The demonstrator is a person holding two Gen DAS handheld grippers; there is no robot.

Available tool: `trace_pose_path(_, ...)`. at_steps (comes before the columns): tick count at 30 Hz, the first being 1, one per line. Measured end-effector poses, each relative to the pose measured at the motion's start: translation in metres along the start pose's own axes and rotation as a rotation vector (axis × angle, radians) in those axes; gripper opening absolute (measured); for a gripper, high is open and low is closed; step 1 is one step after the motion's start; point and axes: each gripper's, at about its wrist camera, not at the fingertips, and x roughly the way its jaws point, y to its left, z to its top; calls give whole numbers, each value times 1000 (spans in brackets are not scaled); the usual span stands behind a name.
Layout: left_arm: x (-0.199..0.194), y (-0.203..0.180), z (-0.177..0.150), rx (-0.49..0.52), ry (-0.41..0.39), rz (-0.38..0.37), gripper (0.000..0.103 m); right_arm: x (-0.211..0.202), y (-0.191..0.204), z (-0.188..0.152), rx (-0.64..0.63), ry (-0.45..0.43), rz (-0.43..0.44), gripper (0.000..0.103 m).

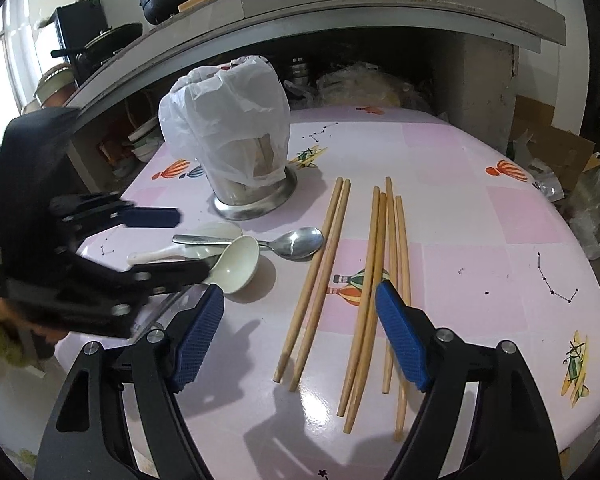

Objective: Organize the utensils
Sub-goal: 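Close the left gripper on the white ladle's neck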

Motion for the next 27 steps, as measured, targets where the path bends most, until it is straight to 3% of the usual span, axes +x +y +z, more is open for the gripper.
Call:
trace_pose_path(11,47,-3,9,45,122,-4,69,17,-17,-2,34,32,18,77)
trace_pose_path(13,52,-3,10,40,131,-3,65,20,-19,-2,40,37,22,77)
trace_pose_path(23,56,-6,13,47,118,13,53,25,-27,-2,62,42,22,77)
trace_pose_path(27,57,-8,13,55,114,20,53,25,-28,-3,68,44,21,77)
